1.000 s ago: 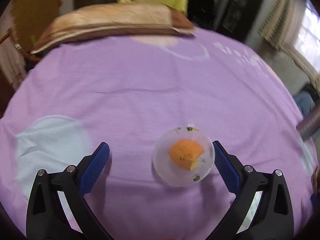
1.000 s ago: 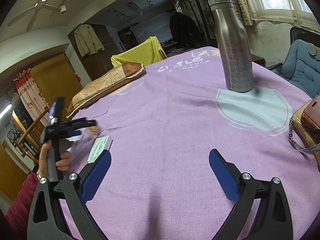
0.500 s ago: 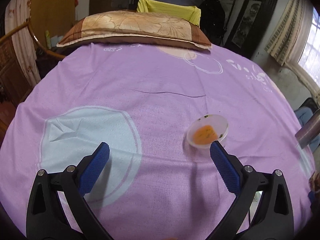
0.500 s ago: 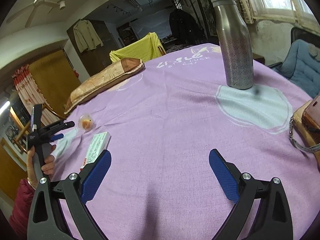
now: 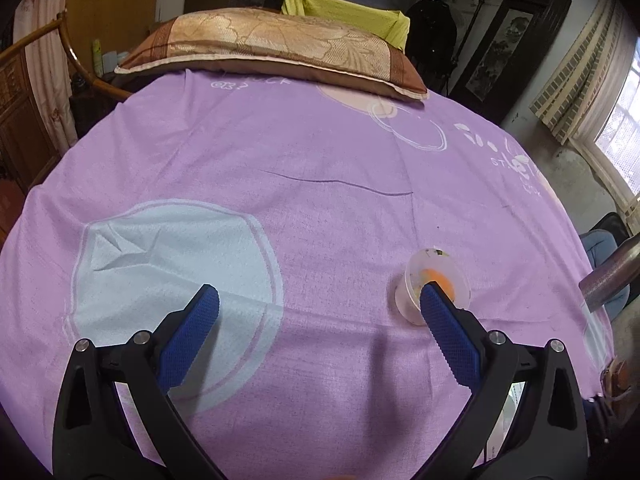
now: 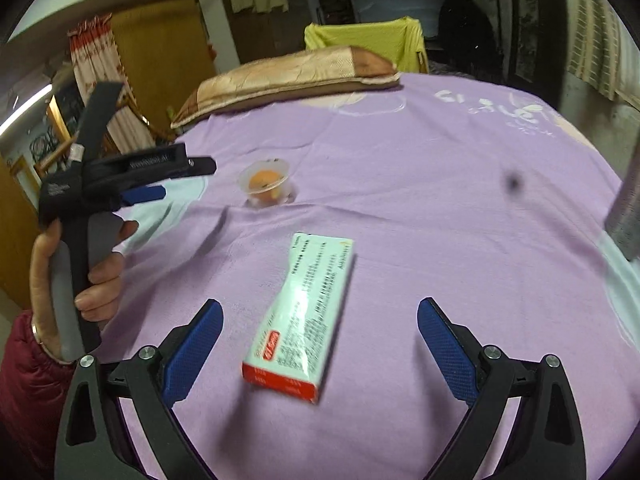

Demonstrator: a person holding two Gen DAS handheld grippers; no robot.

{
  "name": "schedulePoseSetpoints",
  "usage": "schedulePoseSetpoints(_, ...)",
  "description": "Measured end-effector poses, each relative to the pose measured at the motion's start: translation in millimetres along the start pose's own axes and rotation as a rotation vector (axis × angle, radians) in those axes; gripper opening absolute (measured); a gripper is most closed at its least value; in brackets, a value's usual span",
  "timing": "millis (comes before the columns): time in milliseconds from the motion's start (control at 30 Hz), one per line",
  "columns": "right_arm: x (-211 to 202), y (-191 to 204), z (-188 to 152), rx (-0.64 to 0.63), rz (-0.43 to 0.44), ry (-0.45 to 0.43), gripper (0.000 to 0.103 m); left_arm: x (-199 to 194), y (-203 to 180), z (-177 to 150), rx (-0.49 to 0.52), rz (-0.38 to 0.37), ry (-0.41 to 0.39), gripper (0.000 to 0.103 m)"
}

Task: Collect trash
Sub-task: 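Grasp the clear pudding cup with the left tool while the right tool grasps the white medicine box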

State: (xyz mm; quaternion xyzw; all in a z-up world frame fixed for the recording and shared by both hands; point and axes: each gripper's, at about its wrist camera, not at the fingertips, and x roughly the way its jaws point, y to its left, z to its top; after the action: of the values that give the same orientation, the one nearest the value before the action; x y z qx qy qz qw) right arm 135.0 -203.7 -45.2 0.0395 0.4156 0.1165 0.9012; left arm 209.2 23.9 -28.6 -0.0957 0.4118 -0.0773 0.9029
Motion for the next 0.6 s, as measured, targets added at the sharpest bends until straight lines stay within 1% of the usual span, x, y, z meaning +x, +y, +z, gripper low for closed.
schedulePoseSetpoints(33, 8, 0, 4, 0.015, 0.016, 0.024, 0.083, 0, 0, 1, -0.002, -0.004, 0.001, 0.096)
schedulePoseSetpoints(167, 24, 2, 11, 0.039, 0.042, 0.073, 0.079, -1, 0, 1, -0.002, -0.01, -0.004, 0.096)
schedulePoseSetpoints(200, 28, 4, 11, 0.036, 0.047, 0.082, 0.074, -1, 0, 1, -0.001, -0.011, -0.005, 0.096)
schedulePoseSetpoints(233, 31, 4, 12, 0.031, 0.053, 0.093, 0.066, -1, 0, 1, 0.002, -0.01, -0.005, 0.096)
schedulePoseSetpoints(267, 31, 5, 12, 0.009, 0.041, 0.102, 0.063, 0, -1, 1, 0.005, -0.008, -0.003, 0.096)
schedulePoseSetpoints(333, 34, 4, 13, -0.015, 0.012, 0.104, 0.047, 1, -2, 0, 0.012, -0.004, 0.002, 0.096)
schedulePoseSetpoints(433, 28, -22, 13, 0.028, -0.066, 0.085, 0.048, 3, -3, -1, 0.02, 0.001, 0.007, 0.096)
schedulePoseSetpoints(467, 20, -41, 12, 0.067, -0.11, 0.069, 0.048, 3, -3, -1, 0.022, 0.002, 0.007, 0.096)
schedulePoseSetpoints(567, 4, -76, 5, 0.135, -0.183, 0.041, 0.049, 3, -4, -2, 0.028, 0.0, 0.007, 0.097)
schedulePoseSetpoints(600, 0, -83, 3, 0.149, -0.184, 0.035, 0.056, 3, -5, -2, 0.033, 0.001, 0.007, 0.097)
